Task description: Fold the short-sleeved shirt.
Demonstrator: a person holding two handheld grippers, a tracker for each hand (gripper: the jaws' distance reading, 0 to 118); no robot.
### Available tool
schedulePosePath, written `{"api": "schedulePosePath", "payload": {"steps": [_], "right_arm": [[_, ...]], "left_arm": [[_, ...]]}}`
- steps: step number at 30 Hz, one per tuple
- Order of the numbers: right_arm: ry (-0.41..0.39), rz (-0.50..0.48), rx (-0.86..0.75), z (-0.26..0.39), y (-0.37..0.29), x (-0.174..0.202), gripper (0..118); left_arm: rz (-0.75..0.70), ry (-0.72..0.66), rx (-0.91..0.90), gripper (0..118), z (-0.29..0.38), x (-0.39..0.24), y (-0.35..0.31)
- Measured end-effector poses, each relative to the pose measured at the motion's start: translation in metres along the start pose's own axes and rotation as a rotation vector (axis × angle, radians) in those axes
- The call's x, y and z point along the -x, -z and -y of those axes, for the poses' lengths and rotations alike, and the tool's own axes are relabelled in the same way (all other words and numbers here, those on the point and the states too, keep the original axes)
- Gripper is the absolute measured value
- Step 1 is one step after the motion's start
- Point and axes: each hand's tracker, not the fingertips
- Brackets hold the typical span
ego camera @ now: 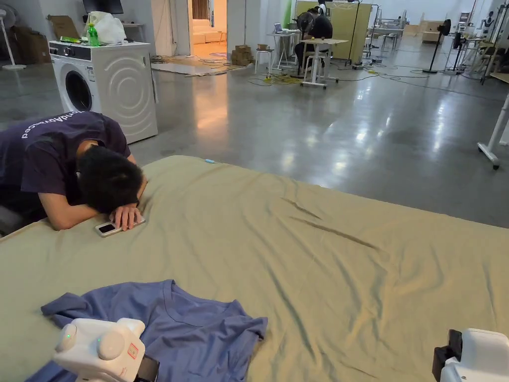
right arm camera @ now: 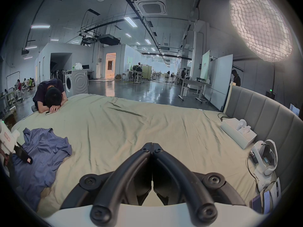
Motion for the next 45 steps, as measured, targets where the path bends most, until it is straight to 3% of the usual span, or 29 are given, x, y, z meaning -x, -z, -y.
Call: {"api": "schedulePosePath", "payload": {"steps": [5,9,12,14,18,21,23,27,36,45], "right_arm": [[-0.01,-0.003,0.012,0.003,0.001,0.001,0],[-0.009,-0.003,0.025,0.006,0.003,0.003,0],[-0.005,-0.011,0.029,0.007,0.004,0.004,0],[-0.008,-0.013,0.028,0.008,0.003,0.005,0],[0.009,-0.015,0.022,0.005,0.004,0.004,0],[0.039,-0.017,0.014,0.001,0.005,0.002,0],[0.051,-0.016,0.007,-0.002,0.004,0.001,0],[0.04,-0.033,-0.009,-0.006,0.0,-0.002,0],[0.063,-0.009,-0.048,-0.02,-0.013,-0.032,0],[0.079,0.069,-0.117,-0.041,-0.038,-0.081,0]], "left_arm": [[-0.058,0.057,-0.037,69,0.013,-0.015,0.007],[-0.066,0.125,-0.063,20,0.016,-0.029,0.005],[-0.098,0.17,-0.07,4,0.019,-0.037,0.008],[-0.095,0.142,-0.08,4,0.02,-0.035,0.008],[0.047,0.02,-0.214,3,0.027,-0.022,-0.019],[0.006,0.093,-0.338,3,0.023,-0.023,-0.05],[0.094,0.059,-0.36,3,0.022,-0.024,-0.067],[0.102,0.019,-0.449,3,0.012,-0.03,-0.103],[0.183,0.063,-0.651,3,-0.042,-0.081,-0.183],[0.319,0.209,-0.763,3,-0.087,-0.189,-0.23]]}}
